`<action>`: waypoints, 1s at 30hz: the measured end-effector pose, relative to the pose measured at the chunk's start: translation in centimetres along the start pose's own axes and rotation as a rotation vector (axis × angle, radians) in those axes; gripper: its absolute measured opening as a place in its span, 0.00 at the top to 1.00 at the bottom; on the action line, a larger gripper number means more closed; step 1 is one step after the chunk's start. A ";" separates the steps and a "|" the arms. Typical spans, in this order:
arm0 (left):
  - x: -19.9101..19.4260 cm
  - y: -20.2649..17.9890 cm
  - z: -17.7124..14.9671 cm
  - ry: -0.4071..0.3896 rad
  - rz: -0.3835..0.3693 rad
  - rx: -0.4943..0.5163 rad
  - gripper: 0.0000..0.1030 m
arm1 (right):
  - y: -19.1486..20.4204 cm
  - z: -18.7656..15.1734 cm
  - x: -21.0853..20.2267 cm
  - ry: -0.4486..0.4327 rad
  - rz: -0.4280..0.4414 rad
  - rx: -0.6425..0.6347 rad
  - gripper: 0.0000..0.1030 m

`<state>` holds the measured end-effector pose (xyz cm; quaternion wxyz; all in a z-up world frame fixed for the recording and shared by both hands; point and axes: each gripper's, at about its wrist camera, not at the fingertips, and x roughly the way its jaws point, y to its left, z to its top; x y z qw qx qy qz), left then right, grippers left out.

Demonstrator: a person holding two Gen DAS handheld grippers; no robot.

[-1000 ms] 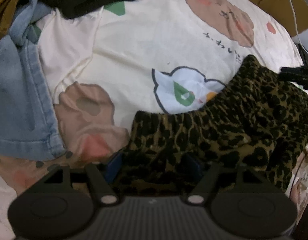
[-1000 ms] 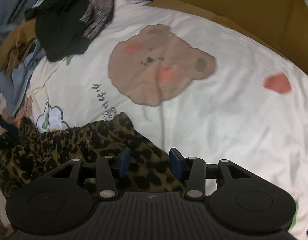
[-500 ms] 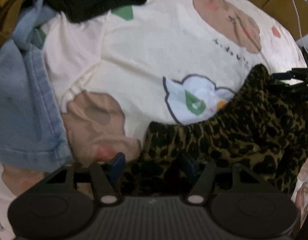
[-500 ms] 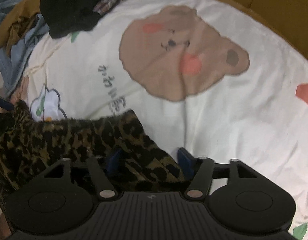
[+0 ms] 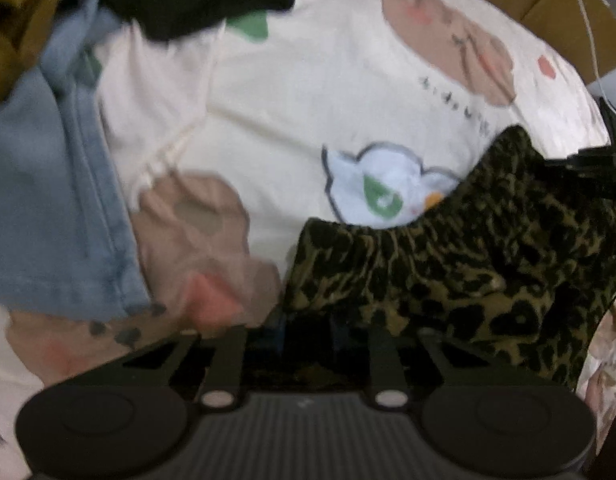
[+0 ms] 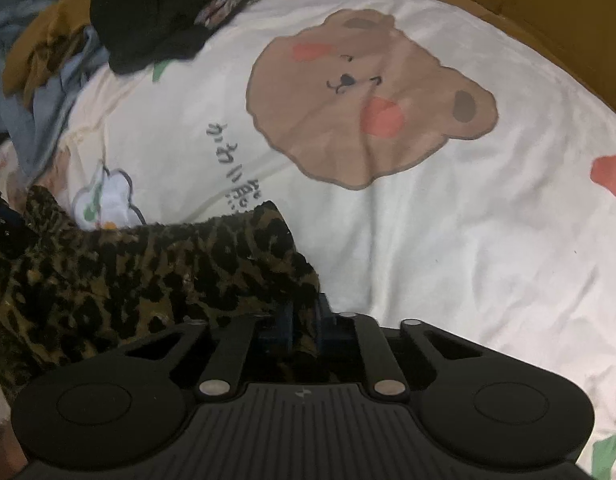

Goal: Fold clothes

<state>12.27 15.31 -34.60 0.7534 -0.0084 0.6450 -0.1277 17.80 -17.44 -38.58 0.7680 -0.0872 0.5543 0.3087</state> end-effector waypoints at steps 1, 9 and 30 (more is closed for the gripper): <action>-0.5 -0.3 0.3 -0.018 0.007 0.012 0.81 | 0.0 -0.1 -0.5 -0.015 -0.002 0.002 0.96; -3.8 -1.9 3.8 -0.164 0.020 0.050 0.82 | -0.7 0.2 -5.4 -0.157 -0.049 0.046 0.98; -1.5 -8.8 16.4 -0.324 -0.004 0.245 0.84 | -9.3 0.1 -8.9 -0.283 -0.248 0.266 0.98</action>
